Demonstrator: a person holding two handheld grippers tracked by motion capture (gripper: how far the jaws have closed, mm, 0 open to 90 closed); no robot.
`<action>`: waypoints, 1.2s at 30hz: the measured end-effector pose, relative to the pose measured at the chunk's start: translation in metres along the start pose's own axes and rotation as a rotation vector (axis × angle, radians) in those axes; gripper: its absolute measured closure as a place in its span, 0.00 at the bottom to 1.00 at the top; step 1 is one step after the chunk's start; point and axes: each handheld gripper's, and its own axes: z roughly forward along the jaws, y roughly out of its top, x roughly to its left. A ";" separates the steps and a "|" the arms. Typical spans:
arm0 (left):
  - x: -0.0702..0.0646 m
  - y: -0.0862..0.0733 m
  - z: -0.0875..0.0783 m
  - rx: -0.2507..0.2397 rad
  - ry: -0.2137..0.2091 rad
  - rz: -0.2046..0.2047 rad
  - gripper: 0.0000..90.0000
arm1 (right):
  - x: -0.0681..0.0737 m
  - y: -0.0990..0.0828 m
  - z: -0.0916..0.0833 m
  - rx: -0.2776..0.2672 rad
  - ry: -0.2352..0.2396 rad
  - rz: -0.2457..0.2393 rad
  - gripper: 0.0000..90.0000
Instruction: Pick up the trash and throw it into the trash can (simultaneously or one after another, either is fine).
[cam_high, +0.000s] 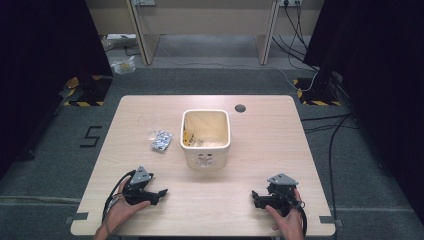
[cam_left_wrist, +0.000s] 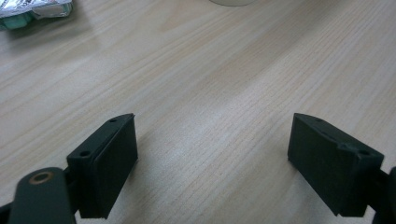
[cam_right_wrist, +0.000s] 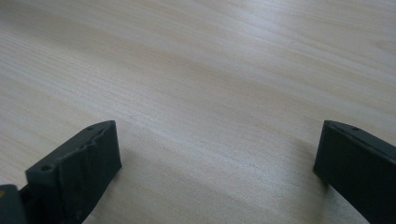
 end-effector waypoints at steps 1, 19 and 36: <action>0.000 0.000 0.000 -0.002 -0.002 -0.002 0.16 | 0.000 0.000 0.000 0.000 0.000 0.000 0.00; 0.002 0.000 -0.001 -0.005 0.000 -0.012 0.18 | 0.000 0.000 0.000 0.001 0.000 -0.002 0.00; 0.018 0.009 -0.009 -0.044 0.074 -0.049 0.18 | 0.000 0.000 0.000 -0.001 -0.001 -0.004 0.00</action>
